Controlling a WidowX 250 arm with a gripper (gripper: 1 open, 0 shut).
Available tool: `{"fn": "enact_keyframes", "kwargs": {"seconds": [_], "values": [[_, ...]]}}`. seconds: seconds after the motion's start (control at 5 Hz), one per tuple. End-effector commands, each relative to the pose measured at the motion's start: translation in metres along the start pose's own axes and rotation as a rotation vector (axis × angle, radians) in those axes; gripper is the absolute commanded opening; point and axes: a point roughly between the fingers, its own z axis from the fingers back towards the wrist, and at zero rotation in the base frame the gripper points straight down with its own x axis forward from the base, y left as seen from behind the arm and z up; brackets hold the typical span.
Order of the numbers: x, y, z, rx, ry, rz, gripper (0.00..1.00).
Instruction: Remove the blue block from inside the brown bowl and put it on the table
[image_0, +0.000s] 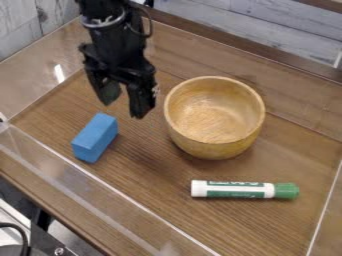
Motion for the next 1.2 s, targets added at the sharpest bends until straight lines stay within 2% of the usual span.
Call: {"fn": "enact_keyframes", "kwargs": {"seconds": [0.0, 0.4, 1.0], "values": [[0.0100, 0.0032, 0.0182, 0.017, -0.061, 0.008, 1.00], [0.0105, 0.0017, 0.0232, 0.008, -0.072, 0.013, 1.00], [0.0124, -0.0018, 0.0219, -0.003, -0.063, 0.005, 1.00]]}}
